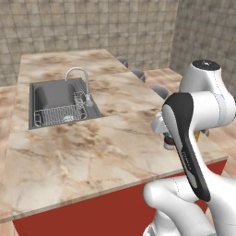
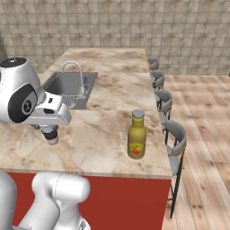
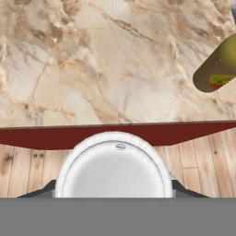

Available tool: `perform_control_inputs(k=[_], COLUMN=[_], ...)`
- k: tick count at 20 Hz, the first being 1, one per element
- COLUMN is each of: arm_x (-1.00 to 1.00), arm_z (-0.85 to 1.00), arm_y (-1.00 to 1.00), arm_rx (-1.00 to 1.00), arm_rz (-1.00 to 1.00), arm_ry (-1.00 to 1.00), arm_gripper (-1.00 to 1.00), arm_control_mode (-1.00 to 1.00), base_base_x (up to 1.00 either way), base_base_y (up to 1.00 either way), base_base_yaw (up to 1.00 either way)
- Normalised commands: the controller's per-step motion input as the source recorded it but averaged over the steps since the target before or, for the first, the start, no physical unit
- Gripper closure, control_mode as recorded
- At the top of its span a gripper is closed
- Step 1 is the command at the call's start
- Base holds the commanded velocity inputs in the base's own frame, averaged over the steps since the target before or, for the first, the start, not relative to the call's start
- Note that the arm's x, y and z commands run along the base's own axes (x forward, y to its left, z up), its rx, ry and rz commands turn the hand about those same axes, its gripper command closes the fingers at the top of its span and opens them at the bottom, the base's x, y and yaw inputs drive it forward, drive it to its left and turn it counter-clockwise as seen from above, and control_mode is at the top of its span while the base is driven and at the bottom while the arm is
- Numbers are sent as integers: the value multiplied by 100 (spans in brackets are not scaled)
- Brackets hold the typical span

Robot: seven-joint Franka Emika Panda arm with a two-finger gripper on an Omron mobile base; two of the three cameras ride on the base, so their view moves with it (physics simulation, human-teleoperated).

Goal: Move the drinks to the dining counter.

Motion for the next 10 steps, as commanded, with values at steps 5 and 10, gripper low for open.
perform_control_inputs(k=[5, 10], arm_x=[3, 21], arm_z=[-3, -14], arm_y=[0, 0], arm_rx=[0, 0], arm_rz=[0, 0], arm_ry=[2, 8], arm_gripper=[100, 100], arm_control_mode=[-100, -100], base_base_x=[3, 0], base_base_y=[0, 0], base_base_yaw=[-1, 0])
